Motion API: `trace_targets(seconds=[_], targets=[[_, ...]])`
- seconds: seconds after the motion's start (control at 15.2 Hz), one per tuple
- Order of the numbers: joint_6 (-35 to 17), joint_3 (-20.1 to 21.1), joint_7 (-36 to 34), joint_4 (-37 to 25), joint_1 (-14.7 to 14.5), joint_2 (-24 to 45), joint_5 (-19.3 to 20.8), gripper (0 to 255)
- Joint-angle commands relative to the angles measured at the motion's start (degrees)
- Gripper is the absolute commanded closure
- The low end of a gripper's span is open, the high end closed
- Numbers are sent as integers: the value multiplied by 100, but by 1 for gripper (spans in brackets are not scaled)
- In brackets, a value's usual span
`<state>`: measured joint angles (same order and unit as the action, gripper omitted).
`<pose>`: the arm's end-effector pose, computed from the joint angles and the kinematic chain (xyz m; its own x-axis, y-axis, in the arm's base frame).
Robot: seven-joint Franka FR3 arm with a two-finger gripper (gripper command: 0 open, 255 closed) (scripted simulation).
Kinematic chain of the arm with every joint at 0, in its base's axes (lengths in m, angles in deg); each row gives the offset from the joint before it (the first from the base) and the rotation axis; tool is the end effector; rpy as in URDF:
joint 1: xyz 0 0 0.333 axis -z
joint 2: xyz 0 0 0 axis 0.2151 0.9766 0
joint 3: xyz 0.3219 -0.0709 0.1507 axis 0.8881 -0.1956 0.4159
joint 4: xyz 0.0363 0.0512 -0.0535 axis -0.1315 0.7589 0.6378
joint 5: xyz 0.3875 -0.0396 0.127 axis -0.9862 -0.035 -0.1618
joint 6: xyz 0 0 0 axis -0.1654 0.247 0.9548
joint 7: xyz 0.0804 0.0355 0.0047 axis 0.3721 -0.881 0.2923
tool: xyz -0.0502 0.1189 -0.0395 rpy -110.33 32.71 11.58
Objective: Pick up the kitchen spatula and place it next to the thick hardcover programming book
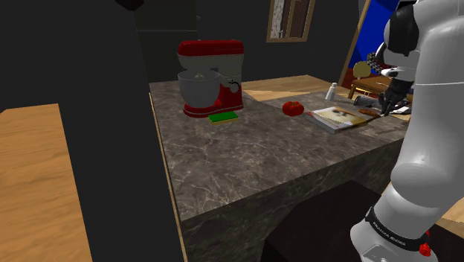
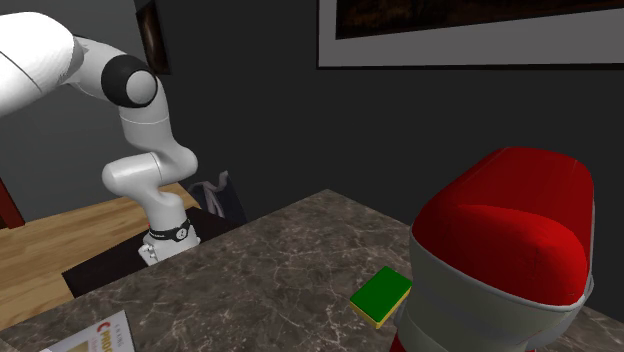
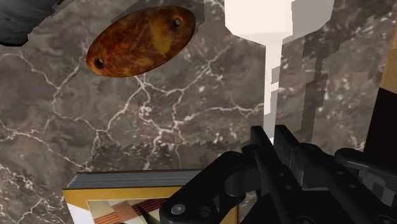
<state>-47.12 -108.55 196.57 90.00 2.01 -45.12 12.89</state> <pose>0.1914 -0.5791 0.3989 0.3217 0.9445 0.0665 0.9466 -0.3224 -0.0008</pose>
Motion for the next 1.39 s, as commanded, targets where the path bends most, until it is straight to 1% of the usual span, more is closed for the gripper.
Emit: trace_targets(seconds=[0.0,0.4,0.86,0.92,1.25,1.32], targets=[[-133,74,62,88,53,85,-100,255],[-440,297,249,256,236,337,-383,255],[-440,297,249,256,236,337,-383,255],[-440,296,249,256,236,337,-383,0],[-439,296,249,256,236,336,-383,0],[-297,202,174,169,171,237,-264,0]])
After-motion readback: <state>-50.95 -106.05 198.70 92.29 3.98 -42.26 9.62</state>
